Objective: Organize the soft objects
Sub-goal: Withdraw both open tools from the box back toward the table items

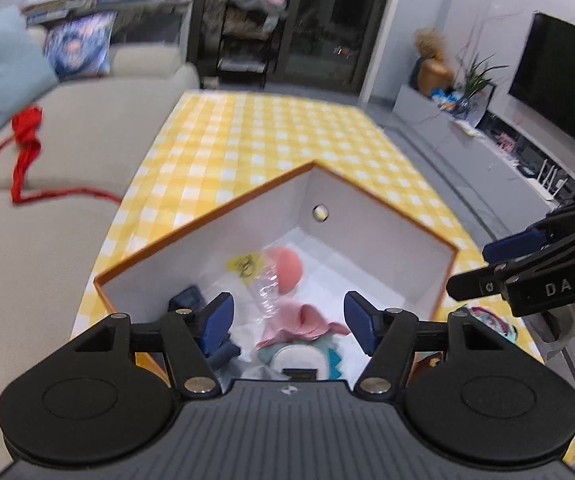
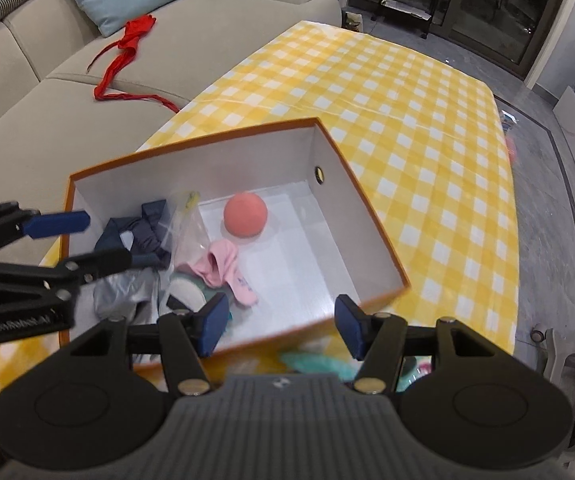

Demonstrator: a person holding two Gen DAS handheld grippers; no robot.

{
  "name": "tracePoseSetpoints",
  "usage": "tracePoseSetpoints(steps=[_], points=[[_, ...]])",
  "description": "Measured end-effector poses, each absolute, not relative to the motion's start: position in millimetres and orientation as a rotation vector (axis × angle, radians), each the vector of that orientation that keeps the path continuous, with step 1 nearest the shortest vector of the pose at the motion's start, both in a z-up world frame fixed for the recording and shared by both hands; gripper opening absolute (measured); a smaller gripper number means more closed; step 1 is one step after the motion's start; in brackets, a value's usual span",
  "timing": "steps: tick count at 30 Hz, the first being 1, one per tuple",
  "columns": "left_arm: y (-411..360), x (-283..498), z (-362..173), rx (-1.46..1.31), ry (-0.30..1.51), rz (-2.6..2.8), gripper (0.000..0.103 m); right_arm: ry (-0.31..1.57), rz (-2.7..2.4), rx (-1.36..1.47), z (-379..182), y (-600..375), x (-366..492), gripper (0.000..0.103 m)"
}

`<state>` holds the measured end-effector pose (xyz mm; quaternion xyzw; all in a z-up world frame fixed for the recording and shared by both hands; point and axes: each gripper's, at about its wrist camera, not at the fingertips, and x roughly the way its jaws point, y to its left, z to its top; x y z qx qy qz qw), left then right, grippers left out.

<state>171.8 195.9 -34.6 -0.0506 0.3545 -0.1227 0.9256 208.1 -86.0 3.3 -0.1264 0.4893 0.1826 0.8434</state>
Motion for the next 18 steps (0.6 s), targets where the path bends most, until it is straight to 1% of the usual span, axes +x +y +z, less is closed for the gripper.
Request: tracePoseSetpoints(steps=[5, 9, 12, 18], points=[[178.5, 138.1, -22.4, -0.105, 0.663, -0.296, 0.075, 1.028, 0.368, -0.225, 1.8, -120.1, 182.7, 0.059], [173.9, 121.5, -21.9, -0.157, 0.678, -0.345, 0.075, 1.021, 0.359, -0.214, -0.7, -145.3, 162.2, 0.06], [168.4, 111.8, -23.4, -0.137, 0.675, -0.326, 0.075, 1.012, 0.346, -0.226, -3.7, -166.4, 146.6, 0.063], [161.6, 93.8, -28.9, -0.104, 0.698, -0.288, 0.075, 1.026, 0.335, -0.191, -14.0, -210.7, 123.3, 0.063]])
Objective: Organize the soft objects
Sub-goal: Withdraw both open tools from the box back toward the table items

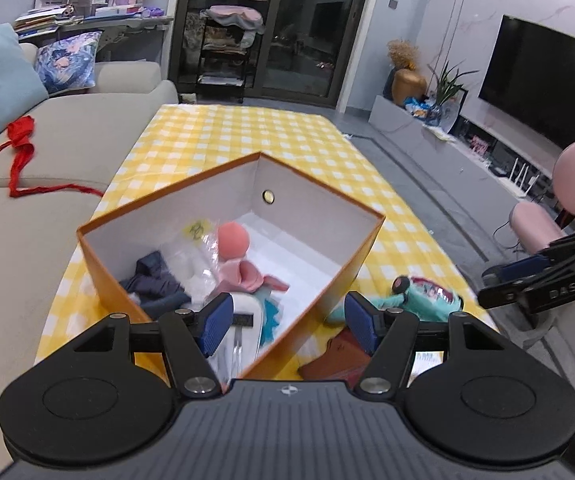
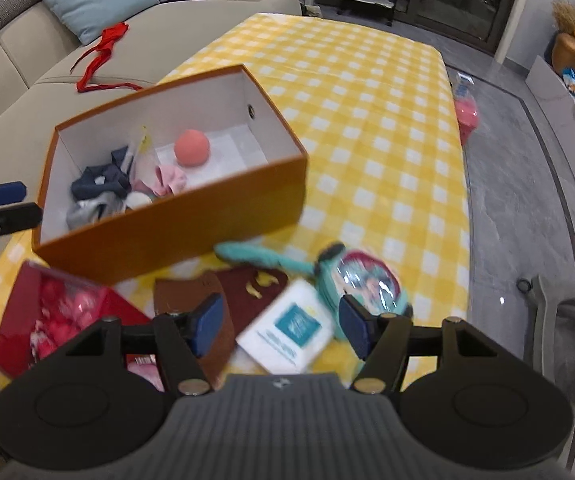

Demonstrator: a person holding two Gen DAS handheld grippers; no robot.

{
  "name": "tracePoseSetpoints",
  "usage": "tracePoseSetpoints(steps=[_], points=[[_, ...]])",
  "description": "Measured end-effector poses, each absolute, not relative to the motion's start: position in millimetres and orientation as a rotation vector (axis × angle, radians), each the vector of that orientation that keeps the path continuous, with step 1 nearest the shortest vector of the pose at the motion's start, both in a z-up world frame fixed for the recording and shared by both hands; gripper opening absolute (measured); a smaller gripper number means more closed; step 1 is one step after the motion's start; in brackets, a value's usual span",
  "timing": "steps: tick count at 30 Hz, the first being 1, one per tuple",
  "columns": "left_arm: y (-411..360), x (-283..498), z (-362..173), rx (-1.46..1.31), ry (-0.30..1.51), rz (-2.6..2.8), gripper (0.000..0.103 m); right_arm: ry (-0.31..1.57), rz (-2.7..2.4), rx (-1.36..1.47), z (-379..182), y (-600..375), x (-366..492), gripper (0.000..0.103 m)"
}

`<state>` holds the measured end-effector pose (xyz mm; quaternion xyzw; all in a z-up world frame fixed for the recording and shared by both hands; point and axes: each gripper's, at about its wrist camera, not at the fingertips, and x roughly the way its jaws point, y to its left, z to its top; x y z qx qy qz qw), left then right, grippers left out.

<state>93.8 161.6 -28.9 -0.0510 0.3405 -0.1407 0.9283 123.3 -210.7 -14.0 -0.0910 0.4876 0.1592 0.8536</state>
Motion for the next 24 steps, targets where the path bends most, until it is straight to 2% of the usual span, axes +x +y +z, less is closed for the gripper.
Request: tracePoseSetpoints(steps=[12, 18, 24], points=[[126.3, 39.5, -24.3, -0.071, 0.737, -0.303, 0.077, 1.084, 0.285, -0.024, -66.1, -280.5, 98.6, 0.064], [96.5, 21.0, -31.6, -0.165, 0.8, -0.329, 0.078, 1.061, 0.289, 0.015, -64.4, -302.7, 92.5, 0.067], [43.6, 4.8, -38.1, -0.047, 0.82, -0.382, 0.078, 1.094, 0.259, 0.031, -76.6, -328.8, 87.6, 0.067]])
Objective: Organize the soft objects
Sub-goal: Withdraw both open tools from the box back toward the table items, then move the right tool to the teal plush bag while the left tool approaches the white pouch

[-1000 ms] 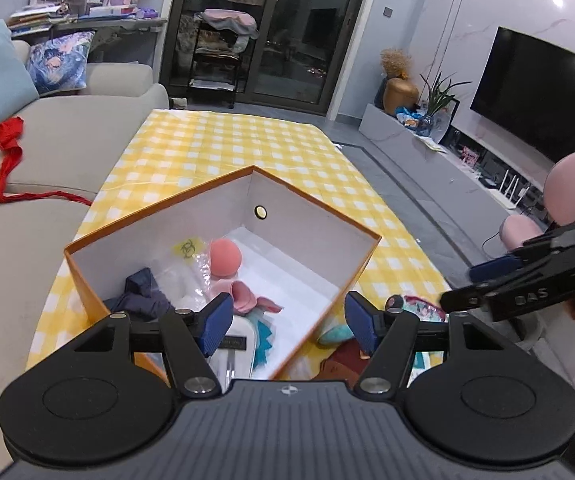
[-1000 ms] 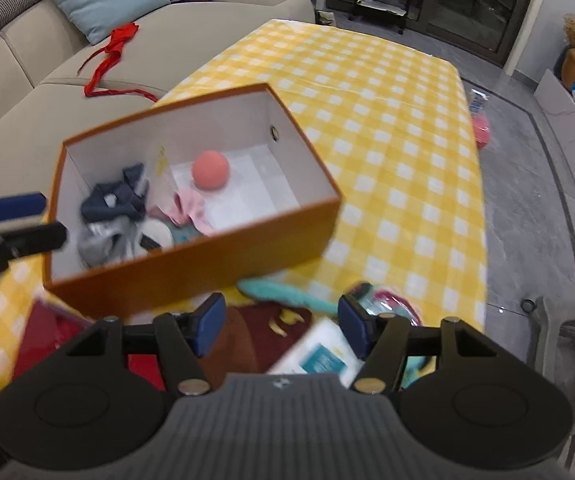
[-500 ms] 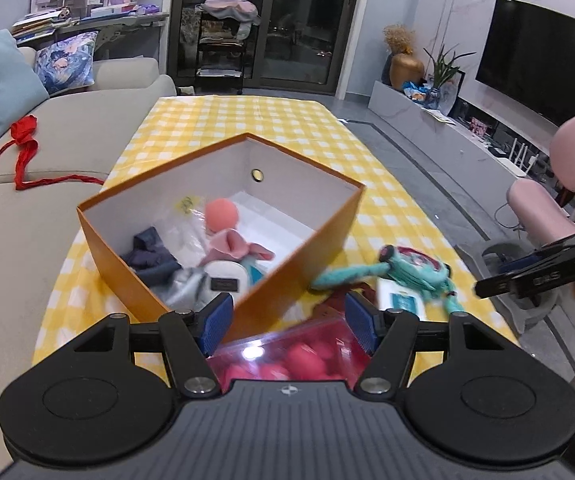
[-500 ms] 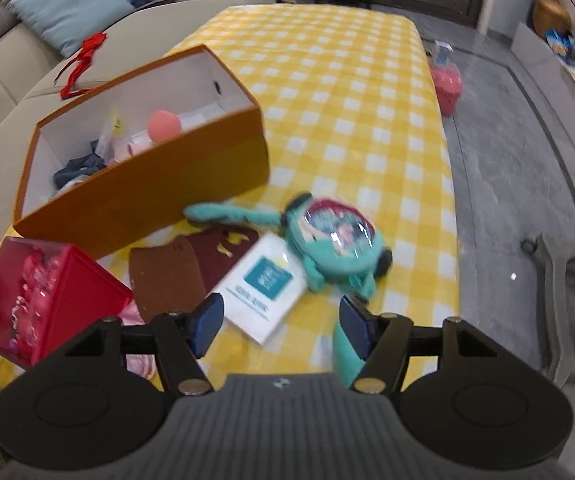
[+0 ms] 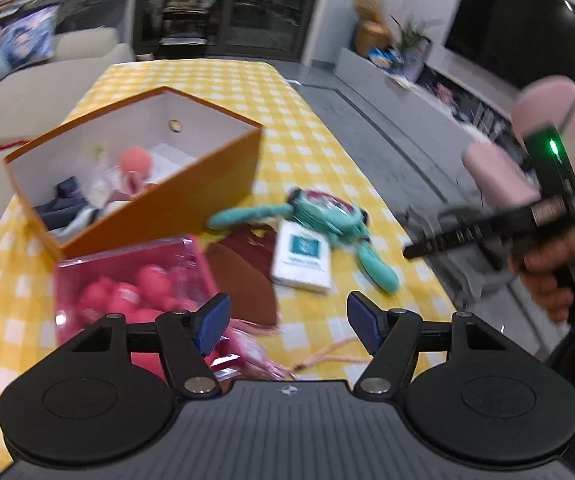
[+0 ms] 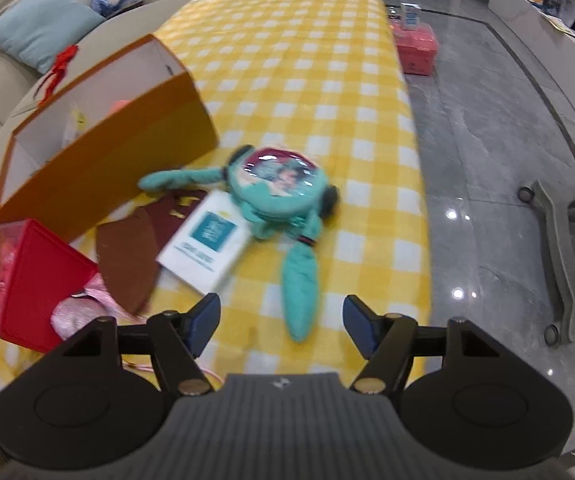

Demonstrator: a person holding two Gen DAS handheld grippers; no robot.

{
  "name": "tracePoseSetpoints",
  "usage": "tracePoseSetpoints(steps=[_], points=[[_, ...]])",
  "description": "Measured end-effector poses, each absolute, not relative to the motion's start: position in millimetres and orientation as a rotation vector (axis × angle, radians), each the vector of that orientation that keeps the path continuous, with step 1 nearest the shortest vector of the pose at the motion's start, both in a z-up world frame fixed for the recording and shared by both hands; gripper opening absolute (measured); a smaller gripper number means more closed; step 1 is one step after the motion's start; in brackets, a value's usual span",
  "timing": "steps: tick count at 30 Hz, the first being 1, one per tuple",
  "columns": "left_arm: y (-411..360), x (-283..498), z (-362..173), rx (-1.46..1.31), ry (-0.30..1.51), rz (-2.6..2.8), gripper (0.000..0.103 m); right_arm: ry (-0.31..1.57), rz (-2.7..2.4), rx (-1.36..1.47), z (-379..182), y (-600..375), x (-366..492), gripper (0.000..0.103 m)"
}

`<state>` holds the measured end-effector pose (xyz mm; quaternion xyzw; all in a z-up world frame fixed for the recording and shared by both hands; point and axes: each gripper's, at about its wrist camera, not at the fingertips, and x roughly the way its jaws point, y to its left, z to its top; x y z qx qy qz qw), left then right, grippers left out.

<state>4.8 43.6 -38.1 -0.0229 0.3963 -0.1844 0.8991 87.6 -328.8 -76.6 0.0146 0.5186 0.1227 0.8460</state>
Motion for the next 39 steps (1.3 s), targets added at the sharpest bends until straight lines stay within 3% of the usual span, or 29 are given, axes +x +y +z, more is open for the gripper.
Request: tracePoseSetpoints(steps=[12, 24, 39], points=[[-10.0, 11.1, -48.1, 0.106, 0.888, -0.377, 0.078, 1.11, 0.233, 0.038, -89.5, -355.4, 73.3, 0.068], [-74.2, 62.3, -79.4, 0.327, 0.949, -0.304, 0.086, 1.089, 0.219, 0.065, -87.9, -360.3, 76.6, 0.07], [-103.7, 120.6, -124.2, 0.364, 1.048, -0.268, 0.086, 1.122, 0.151, 0.076, -115.6, -366.5, 113.3, 0.07]])
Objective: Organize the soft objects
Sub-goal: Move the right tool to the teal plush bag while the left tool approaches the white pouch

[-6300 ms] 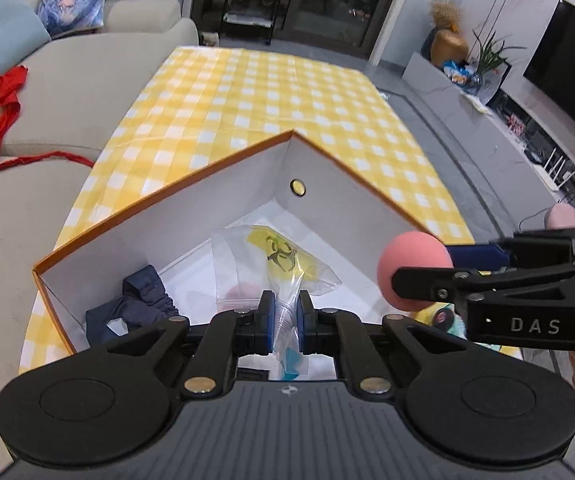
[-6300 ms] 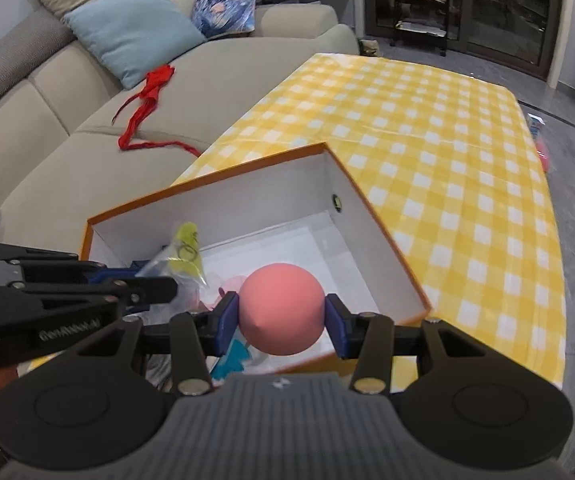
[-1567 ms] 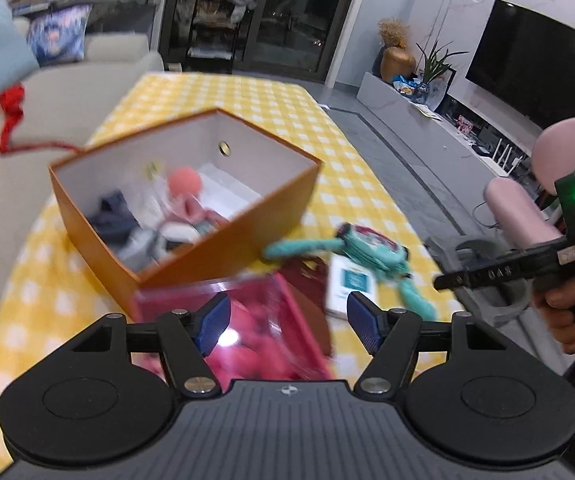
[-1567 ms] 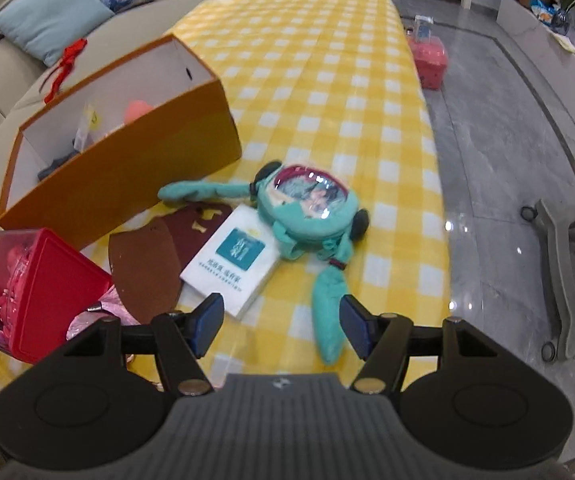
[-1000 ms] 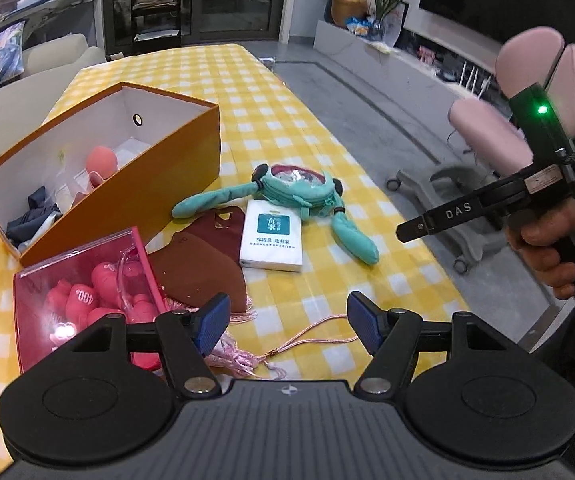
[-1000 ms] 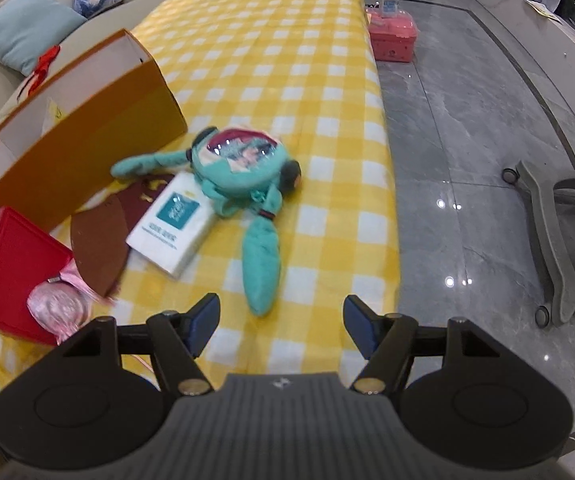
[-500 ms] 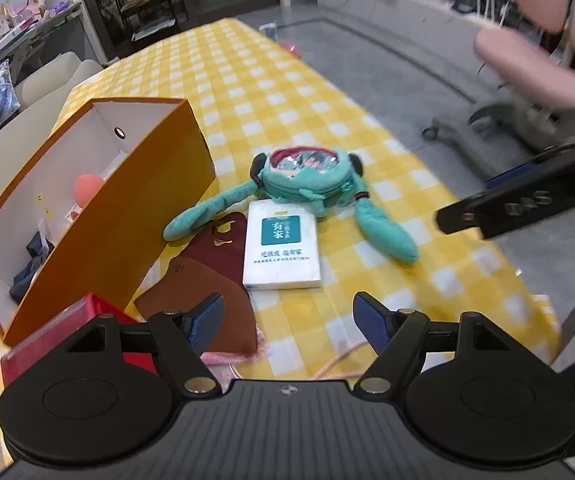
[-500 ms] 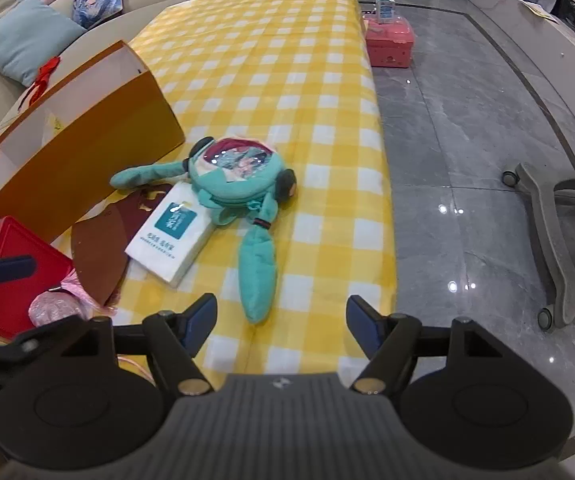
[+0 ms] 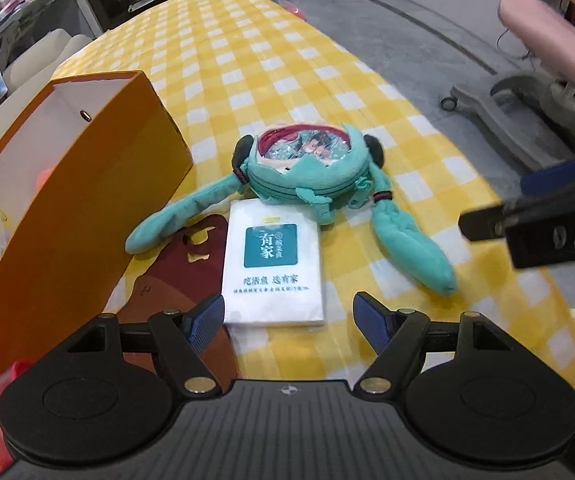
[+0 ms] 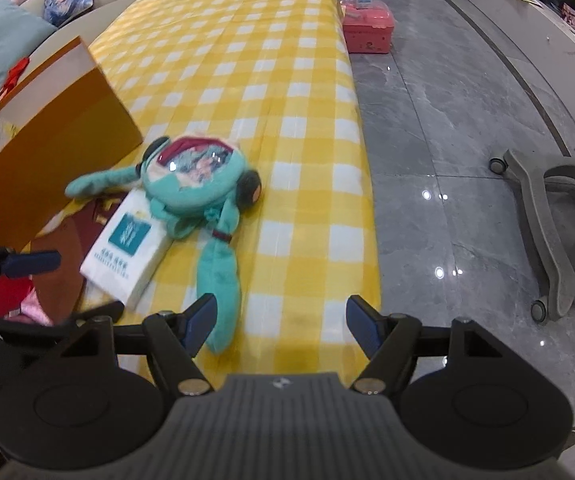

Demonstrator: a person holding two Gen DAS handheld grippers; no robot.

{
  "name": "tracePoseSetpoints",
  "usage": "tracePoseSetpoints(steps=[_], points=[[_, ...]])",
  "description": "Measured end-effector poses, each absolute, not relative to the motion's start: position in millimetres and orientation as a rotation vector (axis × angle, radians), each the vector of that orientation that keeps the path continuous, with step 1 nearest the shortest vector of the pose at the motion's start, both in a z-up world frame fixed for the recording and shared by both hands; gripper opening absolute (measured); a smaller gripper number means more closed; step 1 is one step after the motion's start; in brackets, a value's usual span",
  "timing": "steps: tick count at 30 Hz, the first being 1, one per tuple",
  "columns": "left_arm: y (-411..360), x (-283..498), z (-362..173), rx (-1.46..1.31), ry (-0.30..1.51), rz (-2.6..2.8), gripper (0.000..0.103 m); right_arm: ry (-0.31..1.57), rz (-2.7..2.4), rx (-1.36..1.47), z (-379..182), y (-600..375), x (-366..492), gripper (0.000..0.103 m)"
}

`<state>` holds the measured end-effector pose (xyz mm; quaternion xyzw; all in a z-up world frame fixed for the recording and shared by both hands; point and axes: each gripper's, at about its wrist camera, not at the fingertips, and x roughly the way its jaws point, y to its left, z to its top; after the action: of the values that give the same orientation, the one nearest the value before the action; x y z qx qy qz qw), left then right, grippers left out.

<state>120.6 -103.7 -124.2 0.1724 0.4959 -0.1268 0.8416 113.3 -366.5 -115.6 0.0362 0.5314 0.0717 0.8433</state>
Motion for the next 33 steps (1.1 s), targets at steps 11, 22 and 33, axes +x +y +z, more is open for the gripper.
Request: tracePoseSetpoints(steps=[11, 22, 33], points=[[-104.5, 152.5, -156.1, 0.329, 1.099, -0.218, 0.087, 1.118, 0.161, 0.126, -126.1, -359.6, 164.2, 0.071], [-90.0, 162.4, -161.9, 0.159, 1.083, -0.186, 0.086, 1.157, 0.195, 0.315, -149.6, -351.2, 211.5, 0.065], [-88.6, 154.9, -157.1, 0.154, 1.108, -0.207, 0.074, 1.17, 0.222, 0.453, -159.5, -348.0, 233.2, 0.028]])
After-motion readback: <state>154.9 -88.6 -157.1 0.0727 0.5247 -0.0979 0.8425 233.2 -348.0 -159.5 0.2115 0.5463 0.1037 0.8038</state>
